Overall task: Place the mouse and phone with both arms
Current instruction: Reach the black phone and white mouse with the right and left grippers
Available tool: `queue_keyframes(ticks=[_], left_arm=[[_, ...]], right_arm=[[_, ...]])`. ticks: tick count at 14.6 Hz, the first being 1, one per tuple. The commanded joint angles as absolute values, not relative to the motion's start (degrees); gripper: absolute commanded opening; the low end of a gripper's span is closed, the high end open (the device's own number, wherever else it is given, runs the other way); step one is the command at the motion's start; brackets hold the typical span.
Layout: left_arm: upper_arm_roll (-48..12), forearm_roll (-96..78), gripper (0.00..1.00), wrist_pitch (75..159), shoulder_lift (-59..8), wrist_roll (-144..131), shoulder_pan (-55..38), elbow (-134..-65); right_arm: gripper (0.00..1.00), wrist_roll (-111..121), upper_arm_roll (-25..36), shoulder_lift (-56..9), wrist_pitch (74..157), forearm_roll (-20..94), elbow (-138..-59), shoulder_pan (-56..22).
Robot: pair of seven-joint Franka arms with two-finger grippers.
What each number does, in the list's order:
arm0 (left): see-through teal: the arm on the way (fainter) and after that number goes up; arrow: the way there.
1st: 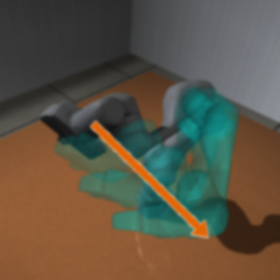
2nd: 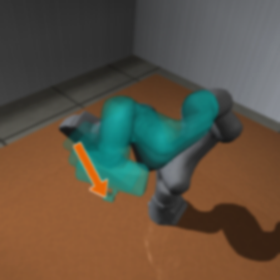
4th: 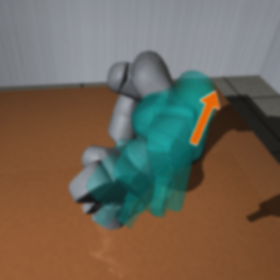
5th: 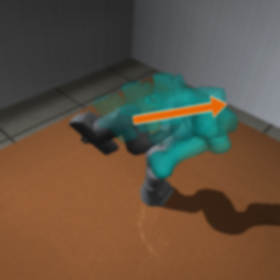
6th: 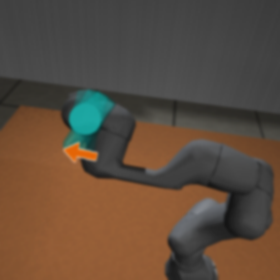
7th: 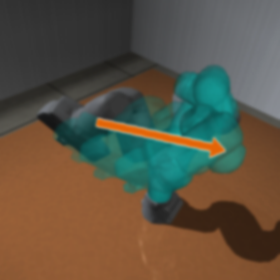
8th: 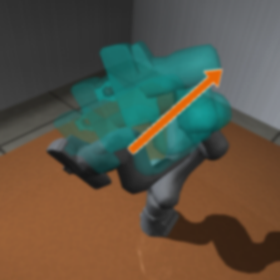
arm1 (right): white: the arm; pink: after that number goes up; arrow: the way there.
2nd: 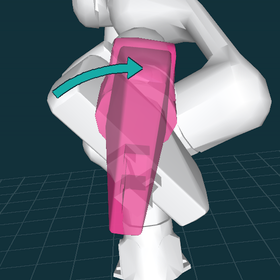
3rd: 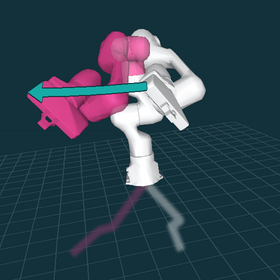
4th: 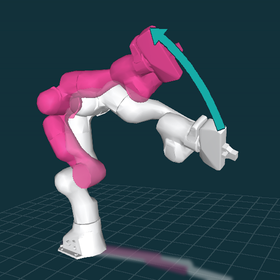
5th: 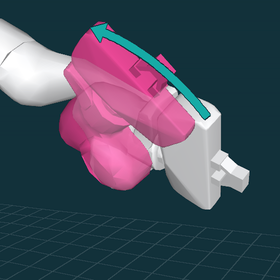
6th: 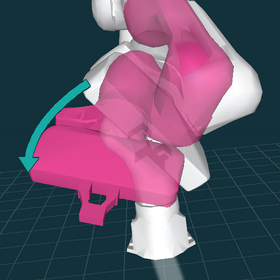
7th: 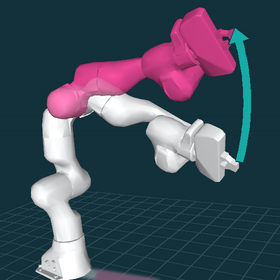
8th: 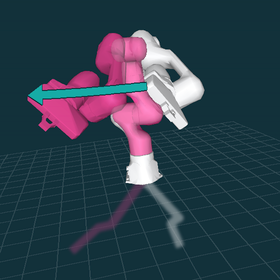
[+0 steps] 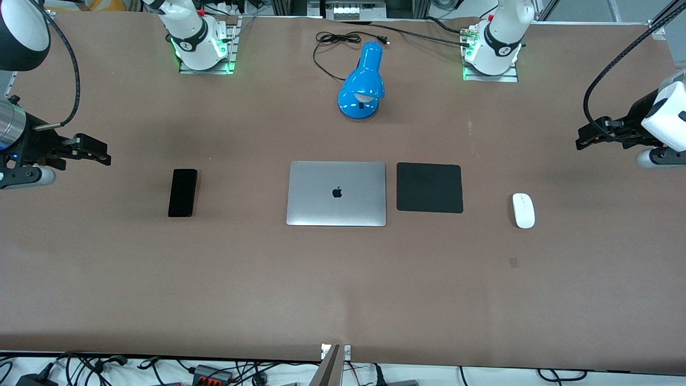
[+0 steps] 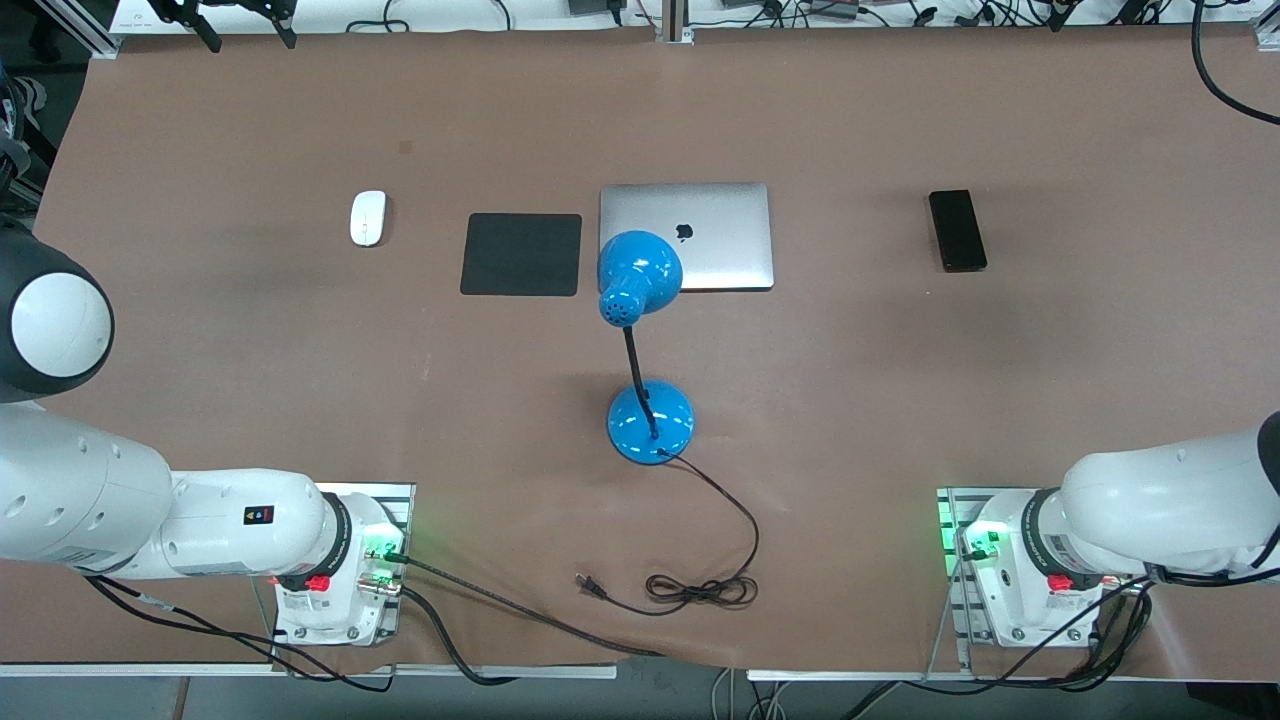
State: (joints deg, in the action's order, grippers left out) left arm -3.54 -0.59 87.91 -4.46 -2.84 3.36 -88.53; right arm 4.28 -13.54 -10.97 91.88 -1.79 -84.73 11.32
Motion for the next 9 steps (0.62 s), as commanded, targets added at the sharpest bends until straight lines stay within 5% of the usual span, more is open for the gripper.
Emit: queue_keyframes(ticks=[1,9], left_arm=[[-3.87,0.53,1.0,86.4,-5.1,-2.29,3.52,-86.57],[-3.78,0.0,1.0,85.79,-6.06,-2.72,3.69,-86.75]], right_arm=[[1.0,3.61,-13.8,-10.11,91.93,-1.76,-84.81,11.69],[1.0,3.52,-13.71,-11.95,92.72,-2.81,-84.9,12.04]])
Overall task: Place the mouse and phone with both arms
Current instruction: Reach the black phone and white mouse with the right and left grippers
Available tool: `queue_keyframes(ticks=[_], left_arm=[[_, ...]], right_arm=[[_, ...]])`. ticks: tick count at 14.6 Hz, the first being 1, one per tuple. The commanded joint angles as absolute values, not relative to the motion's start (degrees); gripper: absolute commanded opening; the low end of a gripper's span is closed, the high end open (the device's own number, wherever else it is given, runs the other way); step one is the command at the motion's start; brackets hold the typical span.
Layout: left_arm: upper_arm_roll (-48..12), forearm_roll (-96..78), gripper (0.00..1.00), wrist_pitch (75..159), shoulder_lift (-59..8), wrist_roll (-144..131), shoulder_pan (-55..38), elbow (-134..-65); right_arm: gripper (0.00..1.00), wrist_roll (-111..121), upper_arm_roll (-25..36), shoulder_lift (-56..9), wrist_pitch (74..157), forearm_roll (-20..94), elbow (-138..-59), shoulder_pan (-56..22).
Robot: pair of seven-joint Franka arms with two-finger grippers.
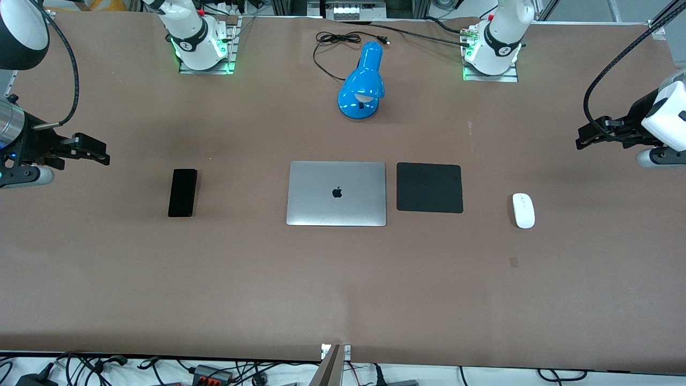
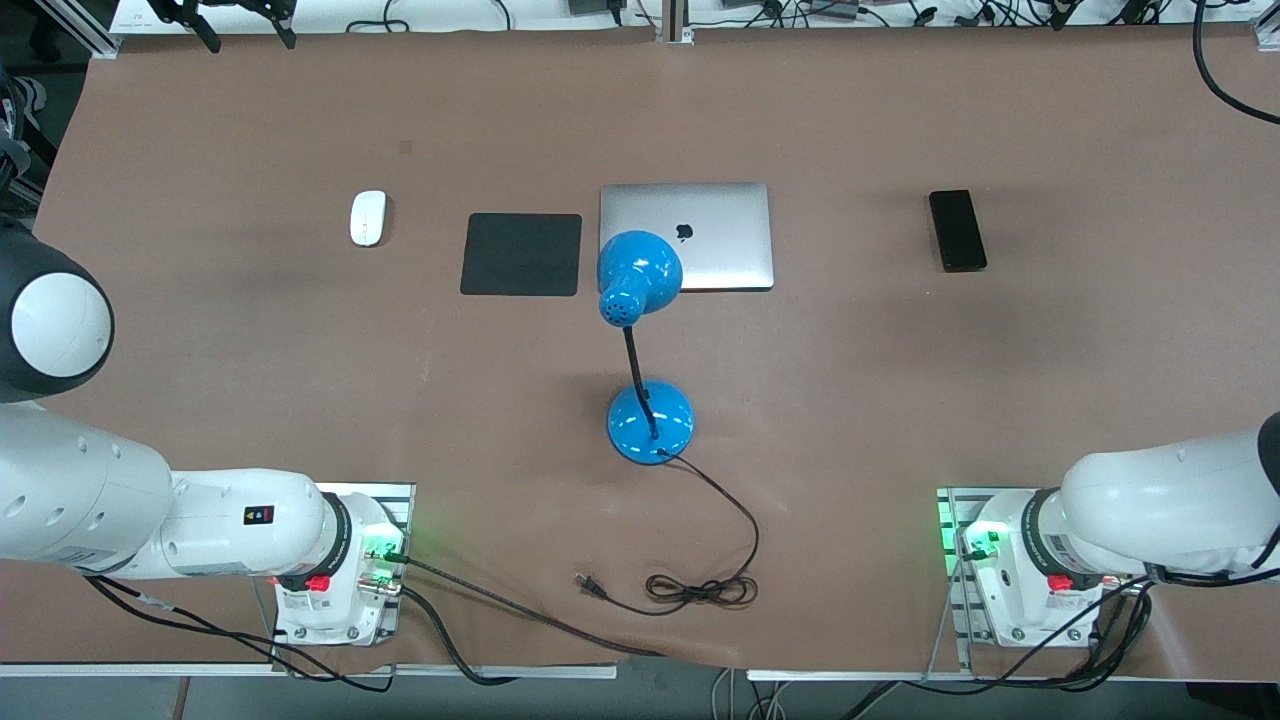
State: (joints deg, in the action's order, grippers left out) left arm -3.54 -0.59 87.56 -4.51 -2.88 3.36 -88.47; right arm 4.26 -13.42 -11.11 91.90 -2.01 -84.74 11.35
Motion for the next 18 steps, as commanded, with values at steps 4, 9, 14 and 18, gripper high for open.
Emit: queue_keyframes(ticks=[4,9,14,18], left_arm=[[-3.78,0.17,1.0,82.44,-6.86,-2.55,3.69,-86.66],[-3.87,-0.26,1.0,82.44,-13.43,-2.11,2.38,-84.82],[-3.78,0.7,1.0,92.77,-24.94,-1.93,2.81,-87.0],[-3.78,4.01,1.0,107.26,-26.72,-1.85,3.43,-95.15]], right_arm=[[1.0,3.43,-13.8,-17.12,93.25,-5.1,-85.51,11.69],[1.0,-5.16,-13.97,-22.16,104.46,-5.01,-97.95,8.71],[1.0,-5.36,-13.89,-19.78,117.93,-5.19,-112.31,8.52],[1.0,-5.27,-13.71,-20.04,126.71,-5.27,-119.34,10.72]])
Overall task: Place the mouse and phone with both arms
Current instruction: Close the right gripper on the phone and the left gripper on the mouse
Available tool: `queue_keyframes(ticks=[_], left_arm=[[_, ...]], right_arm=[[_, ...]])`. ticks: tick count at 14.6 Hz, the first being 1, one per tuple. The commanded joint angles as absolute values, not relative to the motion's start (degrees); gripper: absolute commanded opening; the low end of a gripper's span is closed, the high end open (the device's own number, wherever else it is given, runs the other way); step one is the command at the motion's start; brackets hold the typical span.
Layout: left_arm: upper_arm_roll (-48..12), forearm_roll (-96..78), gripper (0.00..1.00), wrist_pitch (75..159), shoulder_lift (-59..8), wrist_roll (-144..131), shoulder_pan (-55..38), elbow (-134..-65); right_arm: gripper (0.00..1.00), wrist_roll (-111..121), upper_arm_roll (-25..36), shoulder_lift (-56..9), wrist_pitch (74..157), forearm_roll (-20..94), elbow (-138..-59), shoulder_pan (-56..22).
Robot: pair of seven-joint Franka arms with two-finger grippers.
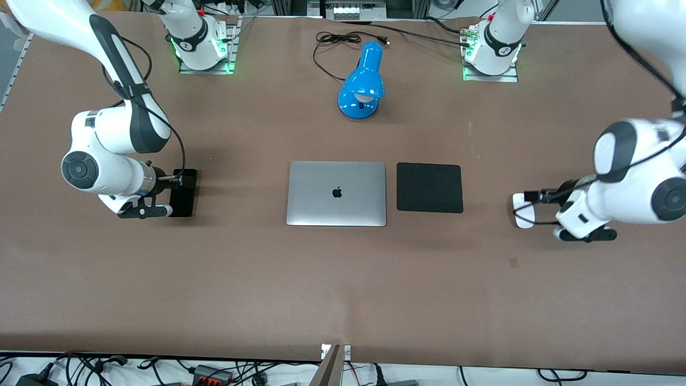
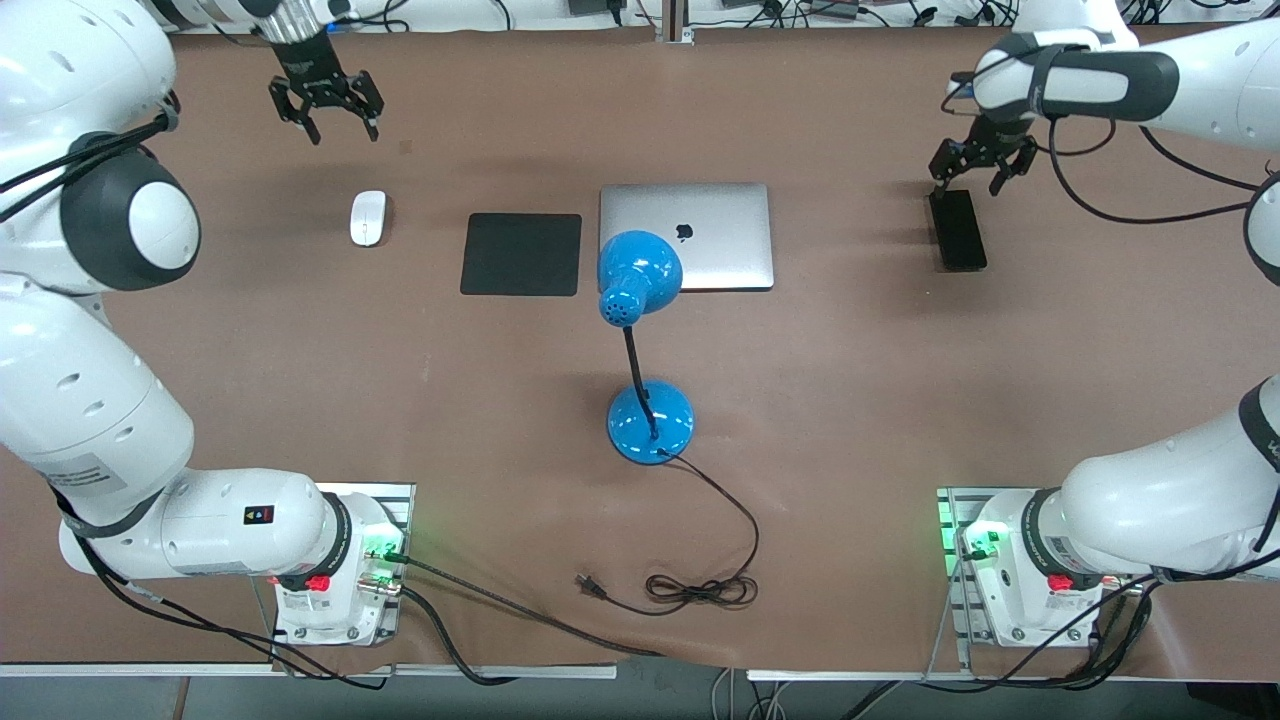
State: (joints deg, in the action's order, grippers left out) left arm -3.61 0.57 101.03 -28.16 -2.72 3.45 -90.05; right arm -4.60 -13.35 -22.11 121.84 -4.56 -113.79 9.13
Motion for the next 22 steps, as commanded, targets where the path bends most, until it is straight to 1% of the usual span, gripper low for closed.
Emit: queue_keyframes(ticks=[1,3,4,8,10,13,16,18,19,20,21,22], left_arm=[[-3.95,9.26,1.0,114.54,-26.46,-1.93,3.51,-99.19],[-3.96,11.07,1.0,124.76,-25.41,-1.93,4.04,-106.05],[-3.96,11.07,1.0,127.85,-25.14,-1.85,4.22,-108.08],[-3.96,11.34,1.0,137.17,-24.0,-0.1,4.39,-116.7],[-3.96,11.34,1.0,141.93,-24.26,0.44,5.62,-119.0],[-4.04,11.34,1.0,142.73,-24.96,0.53,6.06,-119.71],[-4.13,11.34,1.0,142.91,-26.62,0.53,7.03,-119.36],[-4.13,11.34,0.99,143.17,-27.16,0.53,7.21,-119.36],[-4.13,11.34,0.93,143.17,-27.33,0.53,7.29,-119.36],[-4.13,11.34,0.82,143.17,-27.33,0.53,7.21,-119.36],[-4.13,11.34,0.68,143.17,-27.68,0.53,7.21,-119.36],[-4.13,11.34,0.65,143.26,-27.86,0.53,7.21,-119.36]], right_arm=[[1.0,-5.36,-13.71,-20.13,129.09,-5.19,-120.83,10.81],[1.0,-5.45,-13.54,-21.18,131.39,-5.19,-121.64,11.16],[1.0,-5.45,-13.36,-21.62,131.57,-5.19,-121.64,11.6],[1.0,-5.62,-12.31,-23.46,134.37,-5.19,-121.64,11.69],[1.0,-7.81,-12.13,-24.34,135.17,-5.19,-121.64,11.52],[1.0,-9.32,-12.04,-25.92,137.54,-5.19,-121.73,11.16],[1.0,-9.23,-12.04,-26.1,139.56,-5.27,-122.78,11.16],[1.0,-9.14,-12.04,-26.1,143.5,-5.36,-124.88,11.42],[1.0,-9.23,-12.04,-26.28,145.0,-5.36,-125.76,11.51],[1.0,-9.23,-12.04,-26.54,145.45,-5.36,-126.03,11.51],[1.0,-9.23,-12.04,-26.54,145.46,-5.36,-126.04,11.51],[1.0,-9.14,-12.04,-26.63,145.46,-5.36,-125.95,11.51]])
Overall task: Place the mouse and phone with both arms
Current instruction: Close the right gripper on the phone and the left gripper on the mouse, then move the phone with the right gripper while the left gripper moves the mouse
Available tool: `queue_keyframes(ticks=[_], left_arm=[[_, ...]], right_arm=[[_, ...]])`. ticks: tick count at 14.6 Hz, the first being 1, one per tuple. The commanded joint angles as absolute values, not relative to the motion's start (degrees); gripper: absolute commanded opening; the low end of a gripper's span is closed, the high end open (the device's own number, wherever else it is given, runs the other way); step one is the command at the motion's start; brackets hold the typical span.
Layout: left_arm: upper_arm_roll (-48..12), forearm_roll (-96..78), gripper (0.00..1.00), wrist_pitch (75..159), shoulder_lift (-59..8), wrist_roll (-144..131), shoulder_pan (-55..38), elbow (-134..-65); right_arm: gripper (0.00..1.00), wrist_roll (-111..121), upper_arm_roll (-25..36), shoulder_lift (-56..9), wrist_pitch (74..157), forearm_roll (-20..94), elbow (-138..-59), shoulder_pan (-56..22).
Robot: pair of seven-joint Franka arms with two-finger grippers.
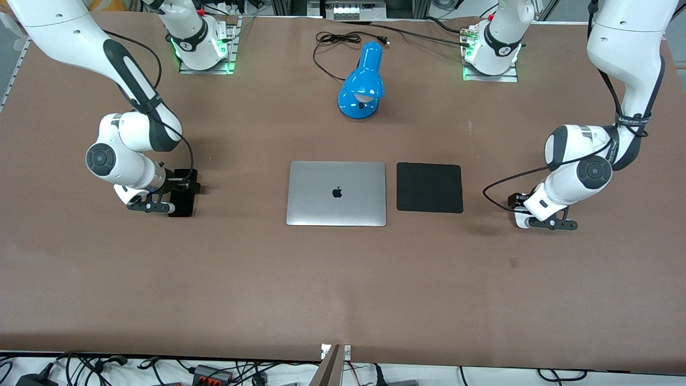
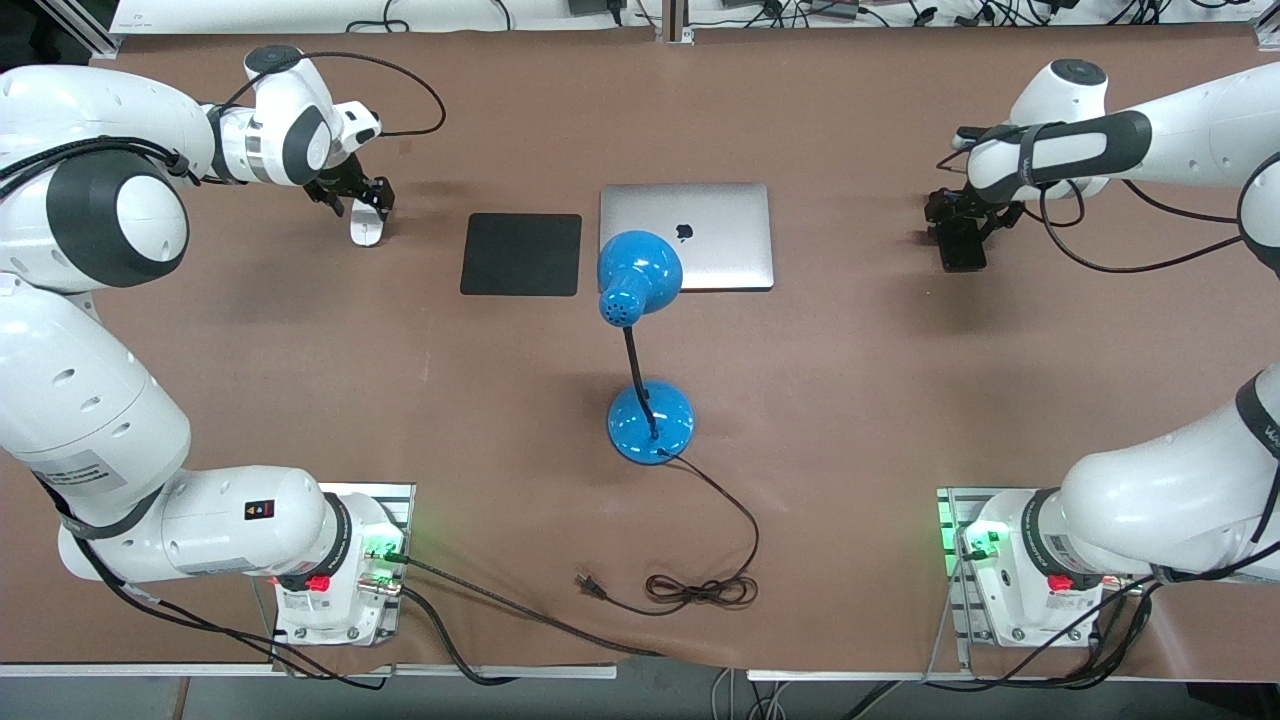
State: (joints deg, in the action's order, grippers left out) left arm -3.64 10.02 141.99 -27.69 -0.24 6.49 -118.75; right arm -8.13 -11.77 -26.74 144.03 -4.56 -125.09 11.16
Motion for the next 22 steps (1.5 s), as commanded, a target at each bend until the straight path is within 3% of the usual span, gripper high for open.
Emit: queue_keyframes(ticks=[1,2,4,6,7,8,10,12,17,22], left_arm=[[-4.13,11.34,0.65,143.26,-28.3,0.53,7.12,-119.18],[-4.13,11.34,0.65,143.35,-28.39,0.53,7.21,-119.18],[-4.22,11.34,0.65,143.35,-28.82,0.53,6.95,-119.27],[-4.22,11.42,0.65,143.35,-29.18,0.61,6.94,-119.09],[-4.22,11.43,0.61,143.44,-29.09,0.62,7.12,-118.92],[-4.57,11.43,0.48,143.52,-29.09,0.62,7.12,-118.83],[-5.1,11.43,0.34,143.79,-28.57,0.53,7.12,-118.83],[-8.15,11.25,0.34,142.91,-25.25,-0.08,7.03,-118.39],[-18.7,10.72,0.33,120.61,-24.08,-14.62,5.28,-108.29],[-21.36,10.72,0.3,120.15,-27.33,-32.66,-2.79,-109.77]], right_arm=[[0.96,-9.05,-11.95,-26.63,145.46,-5.36,-125.95,11.51],[0.81,-8.97,-12.04,-26.63,145.46,-5.36,-126.03,11.51],[0.31,-8.7,-12.04,-26.28,145.28,-5.45,-125.95,11.6],[0.12,-10.1,-12.48,-25.67,144.59,-5.36,-125.86,10.55],[0.09,-11.85,-12.65,-25.75,143.97,-5.36,-125.51,9.59],[0.08,-13.61,-13.27,-25.75,143.88,-5.36,-125.33,8.1],[0.06,-19.65,-14.06,-25.75,143.7,-5.27,-124.19,2.23],[0.06,-26.52,-14.15,-26.28,143.7,-5.27,-122.97,-2.53],[0.06,-26.98,-14.24,-27.86,143.7,-5.36,-121.73,-7.82],[0.06,-27.33,-14.15,-30.31,144.14,-5.36,-119.8,-10.72]])
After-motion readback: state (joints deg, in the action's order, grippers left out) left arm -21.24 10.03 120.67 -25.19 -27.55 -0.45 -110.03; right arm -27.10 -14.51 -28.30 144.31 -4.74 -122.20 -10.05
